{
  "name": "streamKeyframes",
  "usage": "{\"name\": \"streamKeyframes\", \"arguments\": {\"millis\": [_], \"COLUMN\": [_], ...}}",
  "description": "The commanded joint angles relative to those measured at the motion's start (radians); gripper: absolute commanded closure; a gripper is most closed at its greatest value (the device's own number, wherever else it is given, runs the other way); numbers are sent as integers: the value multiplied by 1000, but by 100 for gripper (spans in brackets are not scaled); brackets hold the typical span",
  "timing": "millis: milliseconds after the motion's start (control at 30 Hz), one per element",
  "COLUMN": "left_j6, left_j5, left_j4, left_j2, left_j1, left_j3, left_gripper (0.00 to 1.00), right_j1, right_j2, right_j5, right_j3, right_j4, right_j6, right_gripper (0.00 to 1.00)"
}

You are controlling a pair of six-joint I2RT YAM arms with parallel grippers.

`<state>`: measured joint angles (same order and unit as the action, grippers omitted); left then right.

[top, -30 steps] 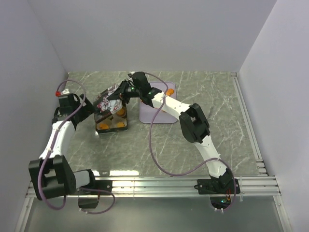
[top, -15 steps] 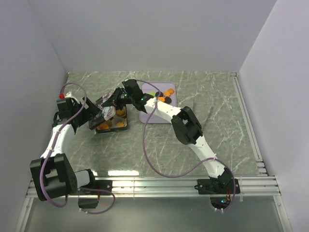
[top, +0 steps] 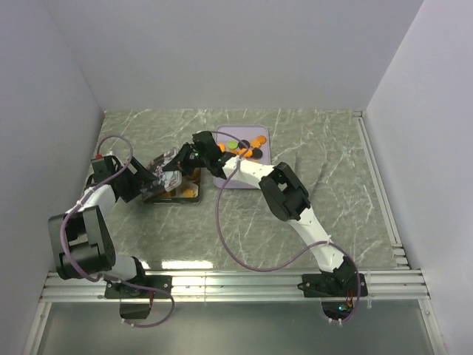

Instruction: Pack the cookies

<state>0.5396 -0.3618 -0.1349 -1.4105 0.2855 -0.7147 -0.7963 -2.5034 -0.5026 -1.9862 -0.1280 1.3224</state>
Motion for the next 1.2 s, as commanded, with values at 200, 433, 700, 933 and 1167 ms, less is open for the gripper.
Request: {"name": "streamKeyframes", "arguments": {"millis": [200, 433, 700, 933, 1167], "left_j6": [5, 17, 37, 59, 34], "left_j5": [-26, -51, -192, -278, -295], "left_j4": [66, 127, 302, 386, 371], "left_j2": [-41, -33, -54, -122, -200], "left_j1": [4, 7, -8, -32, -109], "left_j3": [-11, 6, 37, 32, -15], "left_gripper": [10, 7, 5, 5, 7], "right_j1": [40, 74, 89, 91, 78], "right_j2": [139, 241, 340, 406, 414], "right_j5": [24, -8, 1, 62, 119], "right_j3": [177, 285, 438, 540, 560], "right_j4": [-148, -254, -311, -291, -239], "right_j6": [38, 55, 34, -14, -43], "right_gripper": [100, 100, 100, 100, 100]}}
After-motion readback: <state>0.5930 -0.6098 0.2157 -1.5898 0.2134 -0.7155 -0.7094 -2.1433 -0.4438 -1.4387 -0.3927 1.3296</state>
